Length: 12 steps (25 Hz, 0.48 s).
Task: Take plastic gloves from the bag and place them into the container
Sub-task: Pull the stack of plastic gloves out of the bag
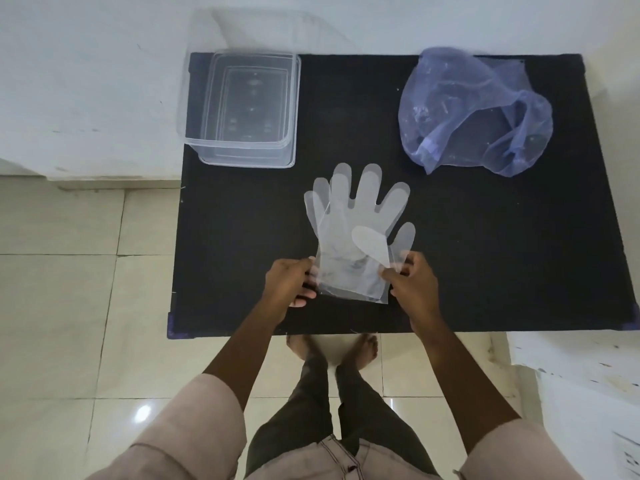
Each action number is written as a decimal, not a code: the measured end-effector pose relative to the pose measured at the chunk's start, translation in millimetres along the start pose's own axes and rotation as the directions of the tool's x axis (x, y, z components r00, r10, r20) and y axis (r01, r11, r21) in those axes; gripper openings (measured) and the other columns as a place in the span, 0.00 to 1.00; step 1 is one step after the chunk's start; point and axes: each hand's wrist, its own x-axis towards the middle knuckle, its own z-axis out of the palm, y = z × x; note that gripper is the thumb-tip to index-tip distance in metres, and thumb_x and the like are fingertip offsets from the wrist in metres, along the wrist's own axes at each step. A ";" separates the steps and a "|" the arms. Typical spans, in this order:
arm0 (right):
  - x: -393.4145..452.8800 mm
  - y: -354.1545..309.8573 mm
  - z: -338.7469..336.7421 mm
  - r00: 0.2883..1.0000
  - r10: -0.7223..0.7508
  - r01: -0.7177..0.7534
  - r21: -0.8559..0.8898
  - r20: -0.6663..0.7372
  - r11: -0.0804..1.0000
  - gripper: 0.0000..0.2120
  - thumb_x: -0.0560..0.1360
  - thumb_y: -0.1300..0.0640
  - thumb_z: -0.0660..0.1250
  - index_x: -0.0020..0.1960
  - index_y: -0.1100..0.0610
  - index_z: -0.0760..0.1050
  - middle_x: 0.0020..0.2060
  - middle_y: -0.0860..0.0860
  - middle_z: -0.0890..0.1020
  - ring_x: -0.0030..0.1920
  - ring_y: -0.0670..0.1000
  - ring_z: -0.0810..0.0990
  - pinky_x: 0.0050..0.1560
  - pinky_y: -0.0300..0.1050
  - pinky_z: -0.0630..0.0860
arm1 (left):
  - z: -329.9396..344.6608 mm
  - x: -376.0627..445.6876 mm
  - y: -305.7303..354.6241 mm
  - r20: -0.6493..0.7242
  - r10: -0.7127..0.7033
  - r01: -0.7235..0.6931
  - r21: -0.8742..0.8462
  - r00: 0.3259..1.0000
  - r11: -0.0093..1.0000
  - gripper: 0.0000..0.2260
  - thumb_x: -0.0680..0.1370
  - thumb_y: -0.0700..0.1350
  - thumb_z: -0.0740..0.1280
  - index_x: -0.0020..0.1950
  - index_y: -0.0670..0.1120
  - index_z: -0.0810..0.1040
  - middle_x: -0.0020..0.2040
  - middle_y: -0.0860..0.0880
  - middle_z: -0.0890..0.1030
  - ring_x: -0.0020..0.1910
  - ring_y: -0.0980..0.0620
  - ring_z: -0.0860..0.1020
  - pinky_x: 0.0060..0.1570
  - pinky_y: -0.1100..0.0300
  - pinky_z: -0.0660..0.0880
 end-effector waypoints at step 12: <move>-49.6 -16.9 54.1 0.787 -0.592 0.584 -0.520 0.174 0.623 0.30 0.67 0.37 0.72 0.59 0.57 0.76 0.56 0.57 0.81 0.55 0.57 0.78 0.57 0.54 0.77 | -2.0 -1.4 12.2 0.021 0.031 -0.030 -0.028 0.999 0.999 0.12 0.74 0.49 0.70 0.41 0.40 0.83 0.31 0.50 0.80 0.27 0.55 0.70 0.28 0.61 0.67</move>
